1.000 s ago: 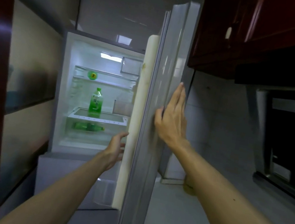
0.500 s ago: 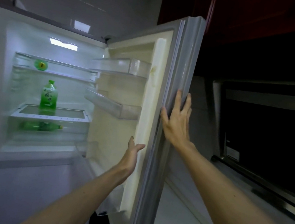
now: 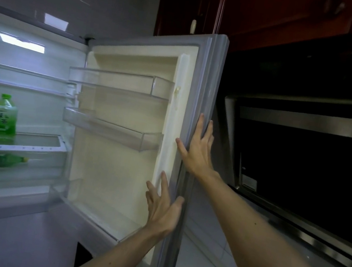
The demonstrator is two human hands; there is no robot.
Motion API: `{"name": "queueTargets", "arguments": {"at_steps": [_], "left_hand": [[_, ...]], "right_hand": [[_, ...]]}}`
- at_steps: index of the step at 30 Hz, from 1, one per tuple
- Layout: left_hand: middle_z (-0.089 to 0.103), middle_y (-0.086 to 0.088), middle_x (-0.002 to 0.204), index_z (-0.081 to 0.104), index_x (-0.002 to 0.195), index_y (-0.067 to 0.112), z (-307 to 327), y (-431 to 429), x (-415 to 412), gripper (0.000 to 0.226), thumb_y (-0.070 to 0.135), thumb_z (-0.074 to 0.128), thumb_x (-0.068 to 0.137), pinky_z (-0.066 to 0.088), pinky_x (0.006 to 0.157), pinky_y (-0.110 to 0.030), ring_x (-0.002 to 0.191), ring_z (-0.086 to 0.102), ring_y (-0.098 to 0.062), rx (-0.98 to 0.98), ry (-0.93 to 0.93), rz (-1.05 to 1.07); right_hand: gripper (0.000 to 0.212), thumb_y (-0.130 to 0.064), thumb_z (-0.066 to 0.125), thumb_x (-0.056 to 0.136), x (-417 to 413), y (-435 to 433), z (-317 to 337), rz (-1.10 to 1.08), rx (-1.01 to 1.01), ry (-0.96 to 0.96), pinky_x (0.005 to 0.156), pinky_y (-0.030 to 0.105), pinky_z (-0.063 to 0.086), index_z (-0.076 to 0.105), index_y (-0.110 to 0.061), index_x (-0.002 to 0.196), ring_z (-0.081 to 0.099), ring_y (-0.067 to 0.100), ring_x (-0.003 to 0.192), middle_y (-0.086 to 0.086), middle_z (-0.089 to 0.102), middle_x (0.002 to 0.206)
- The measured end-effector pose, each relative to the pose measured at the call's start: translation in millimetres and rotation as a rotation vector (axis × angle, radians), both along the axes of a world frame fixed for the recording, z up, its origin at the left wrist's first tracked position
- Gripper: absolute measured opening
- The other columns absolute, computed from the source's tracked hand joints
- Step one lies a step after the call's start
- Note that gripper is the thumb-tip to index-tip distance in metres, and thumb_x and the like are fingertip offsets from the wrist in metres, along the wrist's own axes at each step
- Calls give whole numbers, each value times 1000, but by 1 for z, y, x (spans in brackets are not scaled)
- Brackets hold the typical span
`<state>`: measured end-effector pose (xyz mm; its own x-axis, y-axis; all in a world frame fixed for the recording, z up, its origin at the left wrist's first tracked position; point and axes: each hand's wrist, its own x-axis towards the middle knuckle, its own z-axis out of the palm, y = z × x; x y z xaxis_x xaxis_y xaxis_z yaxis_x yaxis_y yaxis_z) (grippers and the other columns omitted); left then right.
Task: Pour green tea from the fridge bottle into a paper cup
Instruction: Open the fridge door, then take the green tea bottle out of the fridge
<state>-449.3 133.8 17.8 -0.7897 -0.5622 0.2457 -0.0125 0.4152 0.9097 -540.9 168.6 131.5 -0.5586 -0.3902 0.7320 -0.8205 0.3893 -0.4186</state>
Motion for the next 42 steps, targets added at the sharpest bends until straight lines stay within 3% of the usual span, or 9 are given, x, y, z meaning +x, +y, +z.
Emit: {"name": "queueTargets", "arguments": {"at_steps": [12, 20, 28, 31, 35, 42], "left_hand": [[-30, -16, 155, -21, 150, 30, -2, 2, -31, 83, 30, 44, 98, 2, 119, -47, 146, -14, -38, -72, -31, -7], [-28, -16, 156, -21, 150, 32, 1, 1, -29, 83, 31, 44, 99, 4, 119, -48, 147, -12, -37, -78, -43, -1], [-11, -4, 162, -17, 150, 33, 0, -18, -12, 78, 24, 42, 99, 11, 119, -38, 150, 3, -23, -46, 8, -83], [2, -2, 162, -16, 152, 27, 3, -25, 1, 76, 25, 39, 100, 17, 116, -33, 147, 18, -25, 2, -8, -82], [11, -6, 162, -10, 154, 24, 4, -38, 19, 73, 29, 39, 100, 19, 115, -32, 146, 23, -25, -5, -38, -29], [13, -4, 161, 0, 155, 23, 13, -72, 68, 70, 36, 38, 98, 18, 117, -37, 146, 22, -26, -46, -104, 98]], "right_hand": [[96, -29, 54, 97, -35, 5, 1, 48, 67, -61, 115, 57, 3, -27, -26, 148, -16, 40, 145, 13, -28, 157], [95, -26, 53, 97, -34, 3, 0, 37, 57, -45, 116, 55, 3, -26, -23, 149, -14, 40, 146, 15, -27, 157], [93, -33, 49, 99, -27, 3, 4, -92, 143, -37, 115, 53, 20, -28, -18, 149, -5, 39, 148, 17, -24, 158], [87, -38, 43, 100, -18, 2, 3, -233, 207, -9, 108, 57, 33, -25, -14, 150, 8, 39, 147, 20, -14, 160], [79, -36, 40, 97, 2, 4, -14, -381, 272, 144, 112, 59, 24, -6, -7, 154, 16, 38, 145, 23, 9, 159], [70, -34, 42, 93, 51, -6, -57, -306, 404, 303, 100, 51, 35, 19, -4, 152, 40, 31, 125, 16, 40, 139]]}}
